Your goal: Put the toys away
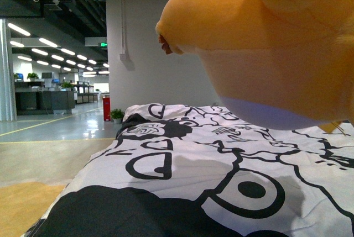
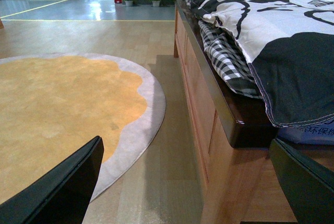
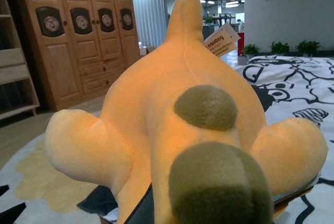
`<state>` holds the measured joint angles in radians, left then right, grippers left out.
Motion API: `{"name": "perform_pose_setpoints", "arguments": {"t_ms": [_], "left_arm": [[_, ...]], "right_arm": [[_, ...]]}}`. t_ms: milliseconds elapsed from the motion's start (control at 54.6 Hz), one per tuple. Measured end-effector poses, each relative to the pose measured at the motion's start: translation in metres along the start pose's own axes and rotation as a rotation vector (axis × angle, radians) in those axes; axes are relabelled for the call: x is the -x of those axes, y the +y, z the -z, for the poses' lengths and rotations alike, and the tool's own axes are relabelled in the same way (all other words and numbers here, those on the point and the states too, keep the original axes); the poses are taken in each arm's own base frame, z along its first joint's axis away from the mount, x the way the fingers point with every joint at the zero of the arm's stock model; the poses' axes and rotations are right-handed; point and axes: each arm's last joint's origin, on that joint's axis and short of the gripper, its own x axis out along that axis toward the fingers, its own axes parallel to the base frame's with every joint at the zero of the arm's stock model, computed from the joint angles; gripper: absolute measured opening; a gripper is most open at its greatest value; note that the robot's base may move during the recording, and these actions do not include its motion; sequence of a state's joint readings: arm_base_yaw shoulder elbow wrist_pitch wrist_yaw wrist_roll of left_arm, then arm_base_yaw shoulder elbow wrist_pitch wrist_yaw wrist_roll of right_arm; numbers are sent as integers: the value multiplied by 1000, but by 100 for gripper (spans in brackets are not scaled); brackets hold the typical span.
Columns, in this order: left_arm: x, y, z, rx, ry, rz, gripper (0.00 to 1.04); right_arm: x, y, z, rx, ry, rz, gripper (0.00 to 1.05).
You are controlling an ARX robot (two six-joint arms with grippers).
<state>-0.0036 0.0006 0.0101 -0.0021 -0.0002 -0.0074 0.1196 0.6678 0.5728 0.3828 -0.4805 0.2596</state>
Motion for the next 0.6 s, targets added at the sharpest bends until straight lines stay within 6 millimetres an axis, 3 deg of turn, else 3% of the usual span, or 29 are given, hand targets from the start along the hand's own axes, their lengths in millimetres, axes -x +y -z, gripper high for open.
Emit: {"name": "perform_pose_setpoints", "arguments": {"t_ms": [275, 605], "left_arm": [[0, 0, 0, 0, 0, 0, 98], [0, 0, 0, 0, 0, 0, 98]], "right_arm": [[18, 10, 22, -76, 59, 111, 7], [19, 11, 23, -66, 60, 133, 7]]}}
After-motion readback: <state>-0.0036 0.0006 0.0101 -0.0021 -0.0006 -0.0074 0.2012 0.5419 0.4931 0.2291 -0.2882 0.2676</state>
